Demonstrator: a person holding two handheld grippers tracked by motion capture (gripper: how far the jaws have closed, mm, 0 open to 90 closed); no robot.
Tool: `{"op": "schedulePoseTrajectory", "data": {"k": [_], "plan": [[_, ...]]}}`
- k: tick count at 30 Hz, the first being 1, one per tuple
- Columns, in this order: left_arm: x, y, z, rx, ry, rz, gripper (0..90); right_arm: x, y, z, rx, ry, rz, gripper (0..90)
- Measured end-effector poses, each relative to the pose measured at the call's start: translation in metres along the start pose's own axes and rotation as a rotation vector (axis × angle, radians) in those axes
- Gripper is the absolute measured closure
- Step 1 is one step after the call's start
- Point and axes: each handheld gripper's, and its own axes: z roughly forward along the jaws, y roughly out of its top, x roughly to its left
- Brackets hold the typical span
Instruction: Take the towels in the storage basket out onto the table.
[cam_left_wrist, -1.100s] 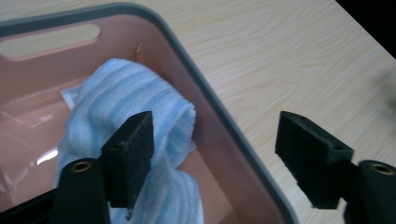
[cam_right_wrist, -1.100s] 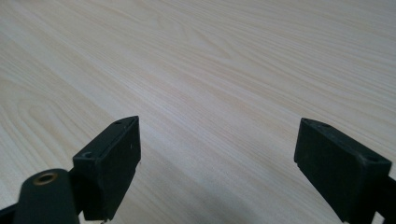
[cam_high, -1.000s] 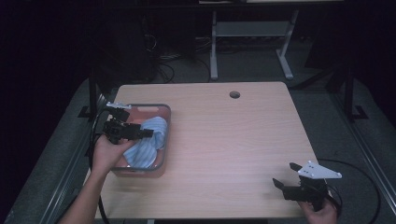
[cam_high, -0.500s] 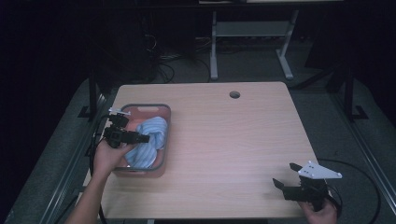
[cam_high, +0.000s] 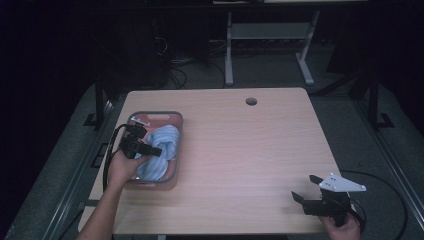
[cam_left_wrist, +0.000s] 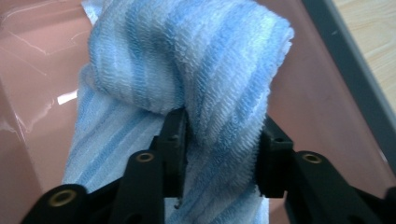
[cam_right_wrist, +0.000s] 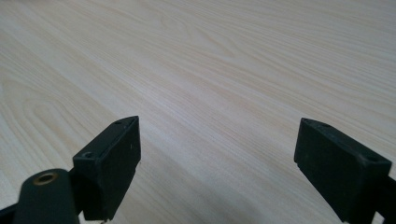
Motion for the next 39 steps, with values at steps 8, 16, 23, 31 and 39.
{"op": "schedulePoseTrajectory", "data": {"k": [8,16,23,31,39], "plan": [[0.003,-0.003,-0.001,-0.011,0.028,-0.030,76.8,0.001,0.000,-0.001,-0.002,0.000,0.006,14.2],[0.004,-0.005,-0.009,-0.047,0.019,-0.029,78.4,0.001,0.000,-0.001,-0.002,-0.003,0.009,14.2],[0.008,-0.010,-0.019,-0.089,0.010,-0.048,79.2,0.000,-0.001,-0.002,-0.005,-0.009,0.017,14.2],[0.005,-0.013,-0.033,-0.154,0.003,-0.041,79.5,-0.001,-0.001,-0.003,-0.005,-0.012,0.015,14.2],[0.008,-0.015,-0.049,-0.226,-0.026,-0.052,79.5,-0.002,-0.002,-0.003,-0.005,-0.011,0.019,14.2]]}}
